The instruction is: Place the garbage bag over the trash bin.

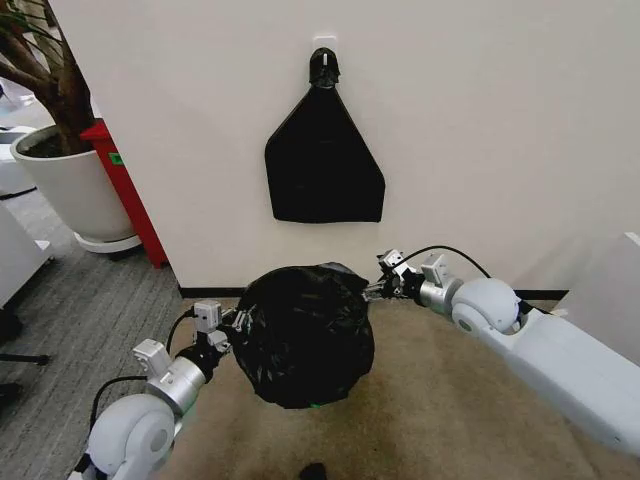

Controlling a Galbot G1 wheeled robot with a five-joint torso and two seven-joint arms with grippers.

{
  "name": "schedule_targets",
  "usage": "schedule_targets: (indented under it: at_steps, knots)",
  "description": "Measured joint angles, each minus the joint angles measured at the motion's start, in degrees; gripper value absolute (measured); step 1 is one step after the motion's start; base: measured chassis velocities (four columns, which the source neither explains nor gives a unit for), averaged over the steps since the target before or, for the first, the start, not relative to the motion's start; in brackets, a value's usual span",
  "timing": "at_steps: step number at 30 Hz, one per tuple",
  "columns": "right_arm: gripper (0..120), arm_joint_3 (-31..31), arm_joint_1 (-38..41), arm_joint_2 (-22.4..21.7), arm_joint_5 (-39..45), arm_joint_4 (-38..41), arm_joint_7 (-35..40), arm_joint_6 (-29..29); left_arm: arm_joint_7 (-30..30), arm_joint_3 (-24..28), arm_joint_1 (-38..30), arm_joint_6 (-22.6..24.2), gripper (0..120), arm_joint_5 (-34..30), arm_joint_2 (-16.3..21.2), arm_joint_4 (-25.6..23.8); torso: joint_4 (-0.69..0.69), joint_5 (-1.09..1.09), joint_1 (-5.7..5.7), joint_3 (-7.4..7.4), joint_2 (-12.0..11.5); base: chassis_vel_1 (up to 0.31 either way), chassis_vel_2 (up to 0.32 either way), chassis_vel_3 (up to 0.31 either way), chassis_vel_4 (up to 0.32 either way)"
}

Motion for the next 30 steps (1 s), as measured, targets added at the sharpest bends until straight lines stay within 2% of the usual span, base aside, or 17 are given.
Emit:
schedule_targets:
  at_steps: [10, 21, 30]
  knots:
    - [100, 0.4, 0.8, 1.2, 0.2, -3.5, 0.0, 0.4, 0.4, 0.2, 1.0, -0.5, 1, 0.1, -0.8, -0.7, 0.0, 0.0, 0.0, 0.0, 0.0, 0.0, 0.0, 0.0, 0.0]
    - [100, 1.4, 0.1, 0.2, 4.5, 5.8, 1.4, -0.1, 0.4, 0.7, -0.1, -1.2, 1, 0.2, -0.9, 3.6, 0.01, -0.02, 0.0, 0.0, 0.0, 0.0, 0.0, 0.0, 0.0]
    - [100, 1.8, -0.3, -0.9, 5.5, 8.6, 1.5, 0.0, 0.1, 0.6, -0.5, -1.5, 1, 0.2, -1.0, 5.2, 0.0, -0.01, 0.0, 0.0, 0.0, 0.0, 0.0, 0.0, 0.0]
